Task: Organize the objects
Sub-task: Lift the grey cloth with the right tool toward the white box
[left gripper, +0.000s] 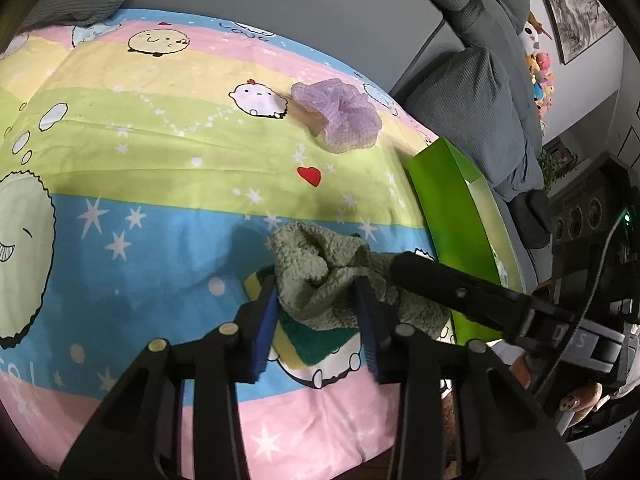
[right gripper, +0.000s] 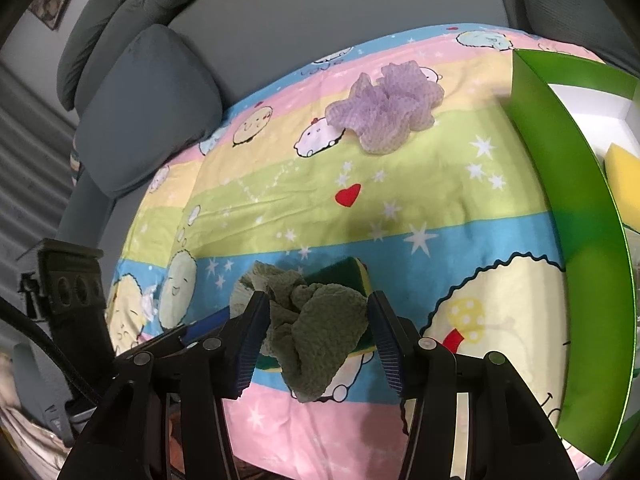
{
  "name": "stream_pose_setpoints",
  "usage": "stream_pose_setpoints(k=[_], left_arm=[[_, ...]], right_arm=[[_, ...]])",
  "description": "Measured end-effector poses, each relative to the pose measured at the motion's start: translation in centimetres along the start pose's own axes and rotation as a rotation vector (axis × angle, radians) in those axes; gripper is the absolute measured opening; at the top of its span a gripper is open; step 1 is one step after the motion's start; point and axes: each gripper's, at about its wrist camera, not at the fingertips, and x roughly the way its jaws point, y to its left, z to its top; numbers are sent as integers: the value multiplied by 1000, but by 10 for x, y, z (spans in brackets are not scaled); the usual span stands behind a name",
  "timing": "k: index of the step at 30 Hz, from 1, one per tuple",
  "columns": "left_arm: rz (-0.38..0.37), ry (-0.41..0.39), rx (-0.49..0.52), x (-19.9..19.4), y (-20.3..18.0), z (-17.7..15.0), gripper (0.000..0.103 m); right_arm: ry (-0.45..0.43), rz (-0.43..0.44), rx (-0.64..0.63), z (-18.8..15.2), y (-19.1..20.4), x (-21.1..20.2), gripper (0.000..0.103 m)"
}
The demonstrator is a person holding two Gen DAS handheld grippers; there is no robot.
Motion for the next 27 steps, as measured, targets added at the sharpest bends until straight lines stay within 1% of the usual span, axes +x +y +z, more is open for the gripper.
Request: stream_pose_setpoints(k=[4,6,7,9,12,16,20,23,27], left_arm=[[1,4,18,2,-4,-1,27],[12,5,31,4,-6,-2,24],[19,3,40,4,-7,-3,23],[23,2,49,5,-9,-4,23],[26,-1,66,5,-13,-5,22],[5,-10,78,4,-17,-6,22],[15,-27,109,0,-24,-7,22],[8,-31,116,-2,-28,-8,21],[9,-57,138,-6,-34,-9,21]], right_arm=[[16,-26,-4,-1,1,6,54],[19,-40,-16,-2,3,8,47],[15,-46,-25,-2,5,8,45],[5,-50,-43,-3,7,7,36],[3,-46,-60,-3,10,7,30],[6,-25,-51,-3,8,5,30],[-8,-11,-53,-3,9,0,30],[-21,1,-52,-4,9,-4,30],[-45,15,-52,-4,9,-13,29]])
